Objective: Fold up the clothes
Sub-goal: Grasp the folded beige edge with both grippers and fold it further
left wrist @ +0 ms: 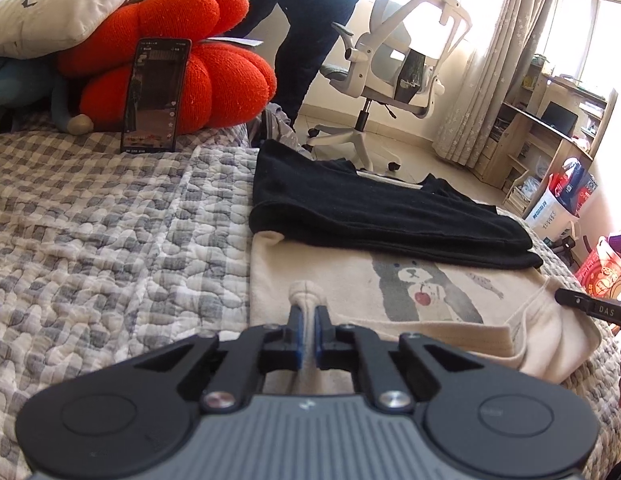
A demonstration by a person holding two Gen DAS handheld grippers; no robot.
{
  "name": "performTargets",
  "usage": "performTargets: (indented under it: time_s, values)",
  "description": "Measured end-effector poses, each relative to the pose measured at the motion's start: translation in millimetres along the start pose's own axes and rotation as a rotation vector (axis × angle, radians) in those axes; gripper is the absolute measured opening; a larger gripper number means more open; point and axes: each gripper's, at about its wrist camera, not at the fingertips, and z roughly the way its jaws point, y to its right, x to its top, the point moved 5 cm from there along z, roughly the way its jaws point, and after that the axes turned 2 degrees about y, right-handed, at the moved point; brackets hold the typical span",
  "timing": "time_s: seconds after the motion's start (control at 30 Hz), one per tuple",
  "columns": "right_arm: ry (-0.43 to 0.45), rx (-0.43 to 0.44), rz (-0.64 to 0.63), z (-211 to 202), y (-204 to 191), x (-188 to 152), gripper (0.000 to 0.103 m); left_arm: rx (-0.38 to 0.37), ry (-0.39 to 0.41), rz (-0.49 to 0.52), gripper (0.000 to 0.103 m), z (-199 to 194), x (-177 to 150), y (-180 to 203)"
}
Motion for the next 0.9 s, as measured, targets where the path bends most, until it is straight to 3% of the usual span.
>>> performTargets:
  time_s: [0.1, 0.2, 0.47, 0.57, 0.73, 0.77, 0.8, 0.9]
  values:
    - [0.079, -0.018, 0.005, -14.6, 4.3, 4.6, 0.010, 0.018, 0.116, -0.077, 0.005, -17.8, 12.2, -12.0]
    - [0.137, -0.023, 0.037, -19.4, 9.1, 12.9, 0.010, 0.028, 0.172, -0.137, 0.005, -21.8, 20.2, -20.6]
    - [0.103, -0.049, 0.082, 13.2, 12.7, 27.0, 0.009, 0.064, 0.109, -0.109, 0.005, 24.2, 41.3, -21.5]
    - [0.057, -0.070, 0.107, 27.5, 18.9, 22.0, 0.010, 0.063, 0.042, -0.110, 0.006, 53.6, 42.0, -25.0]
    - [0.004, -0.068, 0.165, 38.3, 29.5, 12.3, 0.010, 0.082, -0.013, -0.104, 0.019, 72.7, 33.8, -30.2]
    - [0.004, -0.065, 0.170, 37.1, 30.3, 11.9, 0.011, 0.084, -0.014, -0.099, 0.026, 72.1, 33.0, -30.9]
    - [0.006, -0.059, 0.178, 34.8, 31.1, 11.9, 0.019, 0.085, -0.016, -0.095, 0.033, 69.0, 32.9, -32.0]
    - [0.002, -0.048, 0.222, 24.2, 35.3, 12.6, 0.024, 0.056, -0.041, -0.119, 0.038, 56.7, 32.2, -37.8]
